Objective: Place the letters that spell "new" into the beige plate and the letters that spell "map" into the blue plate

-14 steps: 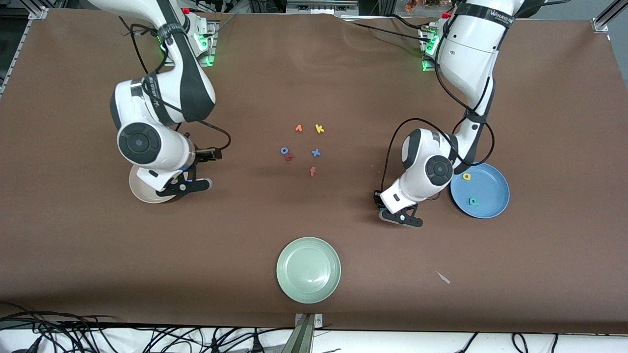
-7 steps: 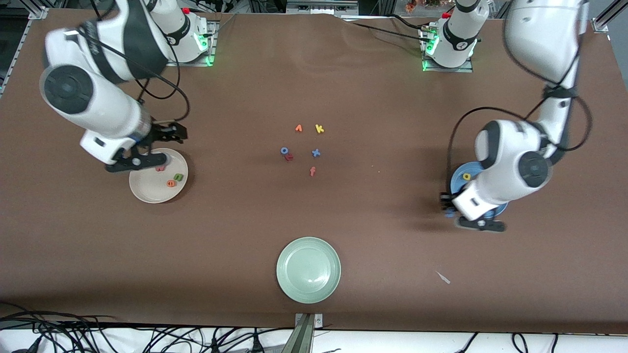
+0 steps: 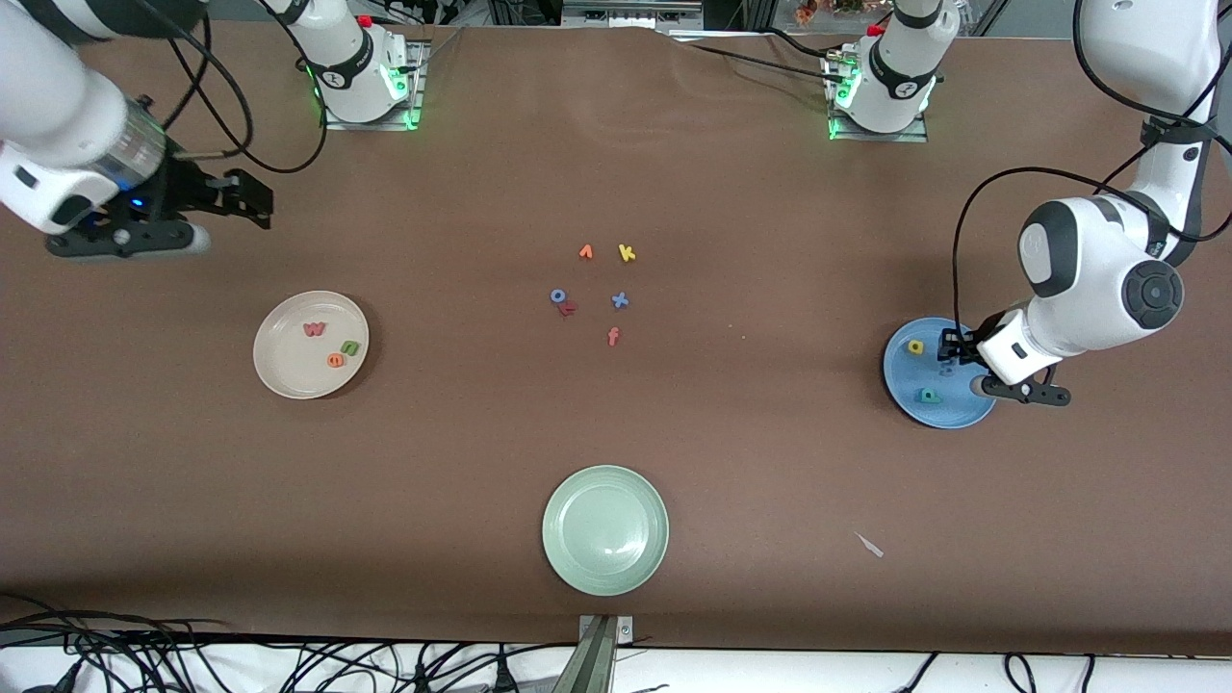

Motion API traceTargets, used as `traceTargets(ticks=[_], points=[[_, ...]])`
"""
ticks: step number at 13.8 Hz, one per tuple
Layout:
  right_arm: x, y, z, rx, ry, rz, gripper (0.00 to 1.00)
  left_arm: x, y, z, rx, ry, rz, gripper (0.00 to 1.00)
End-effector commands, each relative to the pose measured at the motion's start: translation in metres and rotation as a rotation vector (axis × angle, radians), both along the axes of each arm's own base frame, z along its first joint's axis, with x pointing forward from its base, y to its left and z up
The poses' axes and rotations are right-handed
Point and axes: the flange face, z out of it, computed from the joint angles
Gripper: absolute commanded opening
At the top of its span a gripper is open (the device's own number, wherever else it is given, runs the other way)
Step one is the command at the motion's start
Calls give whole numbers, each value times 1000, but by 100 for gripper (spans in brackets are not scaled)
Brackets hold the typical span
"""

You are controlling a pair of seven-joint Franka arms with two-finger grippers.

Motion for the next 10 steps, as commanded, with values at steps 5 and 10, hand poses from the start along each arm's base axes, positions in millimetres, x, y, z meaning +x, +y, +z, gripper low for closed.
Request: traceTargets(ticks=[5, 10], points=[[-1, -52, 17, 42, -41, -100, 100, -40, 12, 58, -6, -73, 11, 100], [2, -57, 15, 41, -48, -104, 100, -61, 18, 164, -19, -142, 14, 100]])
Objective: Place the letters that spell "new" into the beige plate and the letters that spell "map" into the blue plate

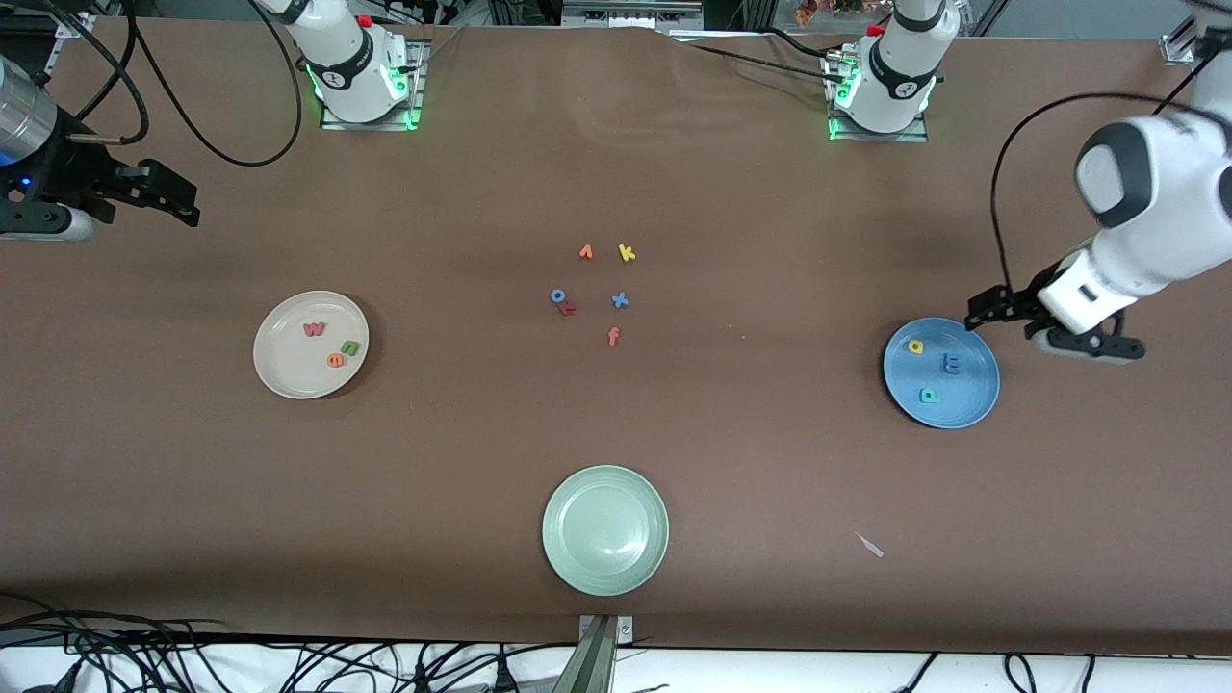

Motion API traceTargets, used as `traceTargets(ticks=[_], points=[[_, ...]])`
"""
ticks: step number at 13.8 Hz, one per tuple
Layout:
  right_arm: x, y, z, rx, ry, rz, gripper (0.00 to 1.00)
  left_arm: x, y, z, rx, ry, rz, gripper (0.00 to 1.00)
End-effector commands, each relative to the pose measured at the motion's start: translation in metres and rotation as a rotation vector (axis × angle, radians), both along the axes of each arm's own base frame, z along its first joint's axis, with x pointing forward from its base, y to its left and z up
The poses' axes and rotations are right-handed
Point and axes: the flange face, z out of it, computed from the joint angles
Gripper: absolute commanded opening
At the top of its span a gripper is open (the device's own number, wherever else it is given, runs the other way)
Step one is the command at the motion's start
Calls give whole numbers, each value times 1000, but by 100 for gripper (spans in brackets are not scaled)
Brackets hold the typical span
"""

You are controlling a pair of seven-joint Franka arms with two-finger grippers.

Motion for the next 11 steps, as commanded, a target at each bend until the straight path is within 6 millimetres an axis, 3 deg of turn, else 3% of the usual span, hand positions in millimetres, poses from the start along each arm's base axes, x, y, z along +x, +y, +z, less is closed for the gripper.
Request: traceTargets(ticks=[1, 3, 6, 8, 9, 11], points=[[4, 4, -4, 19, 4, 11, 100, -29, -8, 62, 26, -6, -18, 100], [16, 3, -7, 17, 10, 14, 100, -35, -30, 105, 89, 22, 50, 100], [19, 5, -5, 17, 5, 14, 100, -37, -66, 168, 190, 71, 182, 100], [19, 5, -6, 16, 7, 19, 100, -40, -63, 210, 176, 81, 204, 100], [19, 5, -6, 18, 8, 18, 100, -36, -62, 226, 160, 74, 211, 100], [20, 3, -10, 18, 16, 14, 100, -2, -63, 226, 148, 76, 215, 100]])
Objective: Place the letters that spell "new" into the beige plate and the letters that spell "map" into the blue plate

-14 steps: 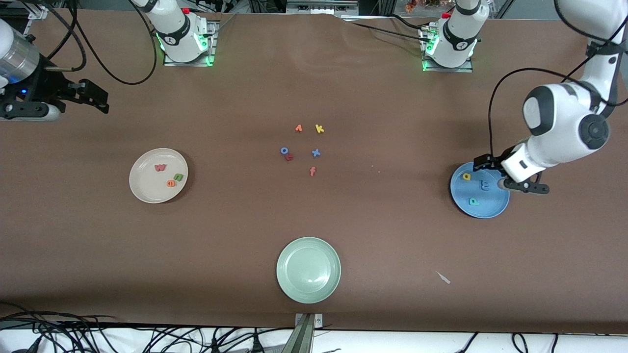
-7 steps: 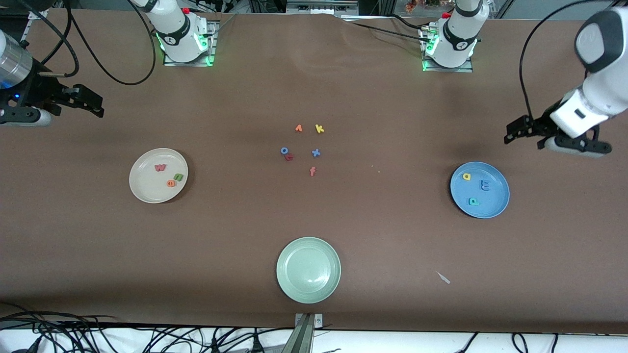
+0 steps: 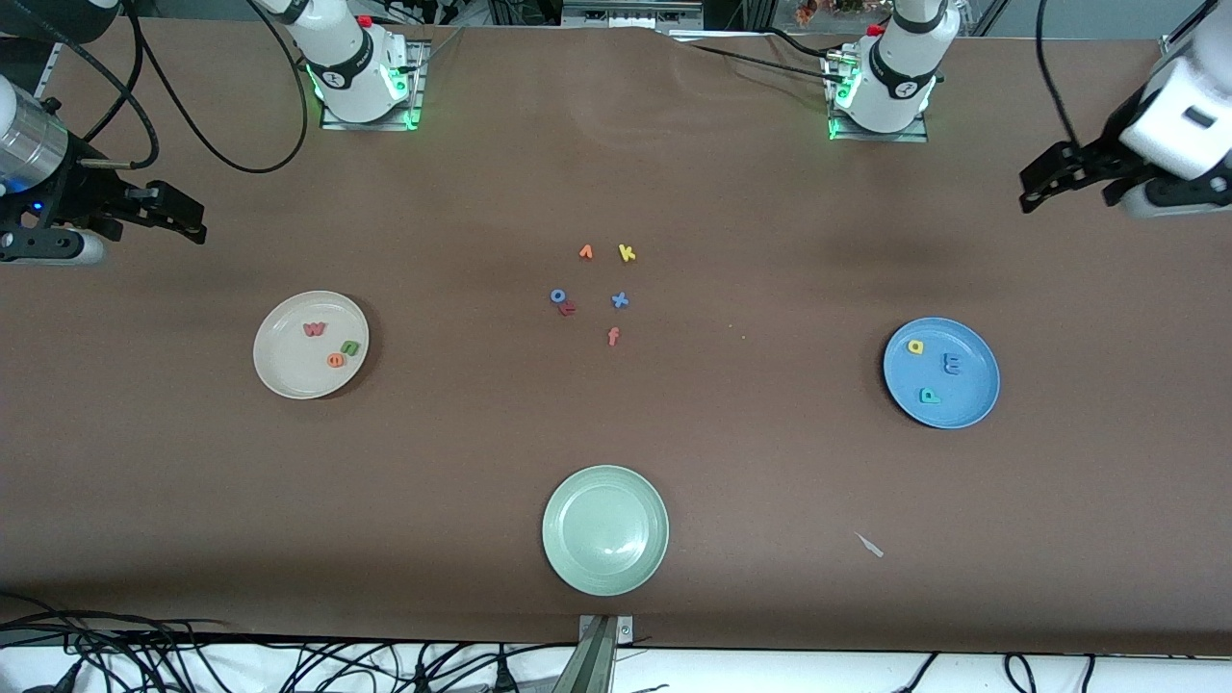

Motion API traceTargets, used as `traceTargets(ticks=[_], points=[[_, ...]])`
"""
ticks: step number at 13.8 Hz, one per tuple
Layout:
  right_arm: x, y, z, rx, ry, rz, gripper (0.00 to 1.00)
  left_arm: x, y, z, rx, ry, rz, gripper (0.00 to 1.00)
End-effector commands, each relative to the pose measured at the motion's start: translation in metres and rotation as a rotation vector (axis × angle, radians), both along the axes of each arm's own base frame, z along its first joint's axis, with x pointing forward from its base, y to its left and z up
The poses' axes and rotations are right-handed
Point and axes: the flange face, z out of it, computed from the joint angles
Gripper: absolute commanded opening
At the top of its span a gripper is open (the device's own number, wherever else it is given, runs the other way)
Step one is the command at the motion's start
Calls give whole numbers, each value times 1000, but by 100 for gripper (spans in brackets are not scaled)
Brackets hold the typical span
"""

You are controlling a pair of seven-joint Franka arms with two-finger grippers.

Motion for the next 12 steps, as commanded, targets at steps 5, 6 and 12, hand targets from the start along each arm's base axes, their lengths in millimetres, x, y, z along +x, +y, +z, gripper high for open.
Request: traceTargets(ticks=[5, 6, 12], points=[[5, -7, -2, 19, 13, -1, 100, 53, 27, -1, -92, 26, 82, 100], [5, -7, -2, 19, 13, -1, 100, 53, 27, -1, -100, 26, 85, 100], [6, -4, -1, 21, 7, 2, 100, 53, 5, 0, -110, 25, 47, 100]])
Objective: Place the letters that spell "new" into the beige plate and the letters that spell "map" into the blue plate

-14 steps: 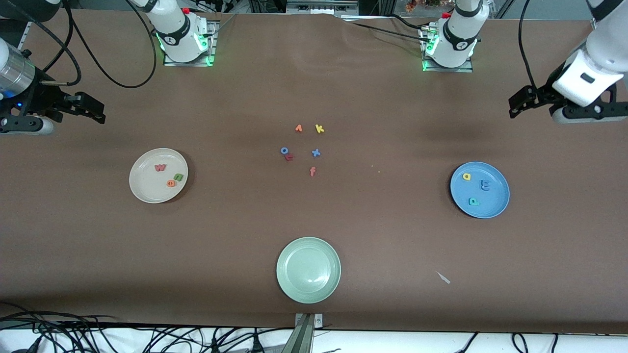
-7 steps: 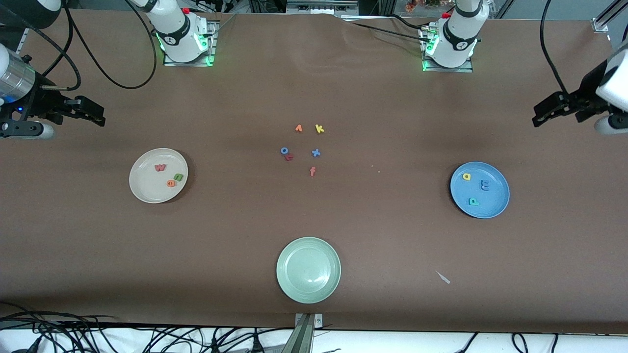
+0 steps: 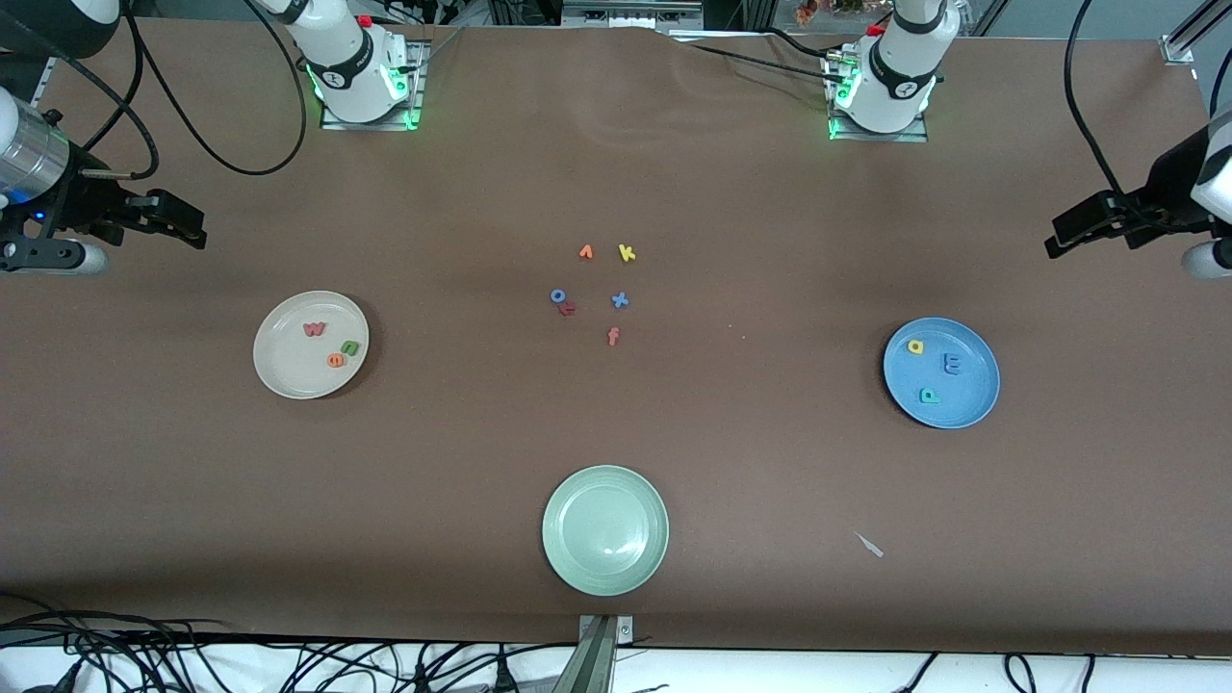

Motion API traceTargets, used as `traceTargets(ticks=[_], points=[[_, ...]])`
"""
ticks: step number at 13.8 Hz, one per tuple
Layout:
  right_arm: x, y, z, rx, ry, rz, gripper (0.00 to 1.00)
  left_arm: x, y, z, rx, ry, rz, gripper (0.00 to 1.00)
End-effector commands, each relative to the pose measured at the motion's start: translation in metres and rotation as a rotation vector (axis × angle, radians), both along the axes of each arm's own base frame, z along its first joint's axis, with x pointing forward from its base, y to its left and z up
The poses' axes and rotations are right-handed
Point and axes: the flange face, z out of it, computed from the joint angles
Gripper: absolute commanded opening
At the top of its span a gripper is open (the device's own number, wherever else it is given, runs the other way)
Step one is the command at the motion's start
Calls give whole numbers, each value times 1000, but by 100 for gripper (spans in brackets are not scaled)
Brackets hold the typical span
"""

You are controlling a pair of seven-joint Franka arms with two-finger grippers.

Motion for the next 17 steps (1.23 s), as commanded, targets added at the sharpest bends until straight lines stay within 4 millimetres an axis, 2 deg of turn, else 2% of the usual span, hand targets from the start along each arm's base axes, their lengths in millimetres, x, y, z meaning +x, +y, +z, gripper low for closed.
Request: traceTargets(ticks=[1, 9, 12, 17], points=[[2, 1, 7, 22, -8, 11, 100, 0, -8, 7, -35, 6, -2, 100], [4, 6, 11, 24, -22, 19, 100, -2, -8, 6, -33, 22, -3, 100], [4, 7, 11, 24, -19, 20, 100, -3, 5, 2, 6, 38, 3, 100], [4, 7, 11, 24, -19, 20, 100, -3, 8, -1, 47, 44, -4, 100]])
